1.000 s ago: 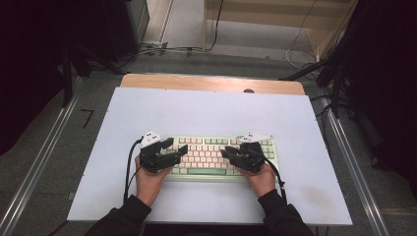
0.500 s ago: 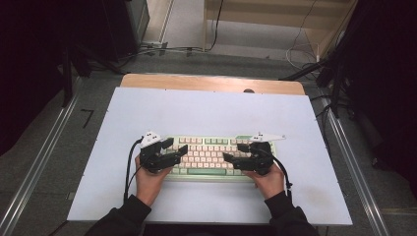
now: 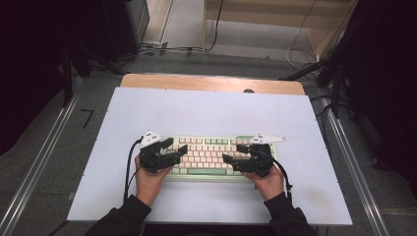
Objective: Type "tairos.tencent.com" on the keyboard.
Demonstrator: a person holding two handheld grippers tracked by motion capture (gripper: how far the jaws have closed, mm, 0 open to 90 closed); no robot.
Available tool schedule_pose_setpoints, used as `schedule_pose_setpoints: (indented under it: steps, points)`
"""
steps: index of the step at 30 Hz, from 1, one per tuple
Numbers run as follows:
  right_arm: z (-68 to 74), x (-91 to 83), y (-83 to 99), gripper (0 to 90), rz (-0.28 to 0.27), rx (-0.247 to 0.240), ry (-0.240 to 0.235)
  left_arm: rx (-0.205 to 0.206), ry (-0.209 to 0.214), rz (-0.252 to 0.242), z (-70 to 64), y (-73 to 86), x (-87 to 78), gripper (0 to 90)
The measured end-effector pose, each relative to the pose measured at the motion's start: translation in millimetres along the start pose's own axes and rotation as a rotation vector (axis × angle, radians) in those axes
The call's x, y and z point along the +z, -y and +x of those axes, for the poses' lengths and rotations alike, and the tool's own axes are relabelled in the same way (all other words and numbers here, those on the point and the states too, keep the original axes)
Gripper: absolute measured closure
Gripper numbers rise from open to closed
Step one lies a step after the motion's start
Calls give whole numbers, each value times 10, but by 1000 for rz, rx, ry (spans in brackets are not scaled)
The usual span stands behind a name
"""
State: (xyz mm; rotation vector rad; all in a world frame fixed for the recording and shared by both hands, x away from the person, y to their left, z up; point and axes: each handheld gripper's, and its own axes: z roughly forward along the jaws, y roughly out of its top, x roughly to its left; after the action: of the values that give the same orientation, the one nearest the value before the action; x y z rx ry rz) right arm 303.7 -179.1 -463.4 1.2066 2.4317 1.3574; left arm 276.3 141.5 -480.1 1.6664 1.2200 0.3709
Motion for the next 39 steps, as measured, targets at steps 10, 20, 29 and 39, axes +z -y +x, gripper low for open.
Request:
schedule_pose_setpoints:
  steps: [10, 20, 29, 39]
  points:
    - [64, -11, 6, 313, -3, -20, -2, 0, -2, 0, 1, -1, -2, 326]
    - [170, -1, 32, 732, 8, -77, -8, 0, -3, -1, 8, -2, -4, 327]
    - [292, 155, 91, 874, 75, -147, -19, 1, -4, -1, 4, 0, 1, 328]
    - [300, 264, 117, 873, 93, -154, -2, 1, -2, -1, 4, 2, 7, 328]
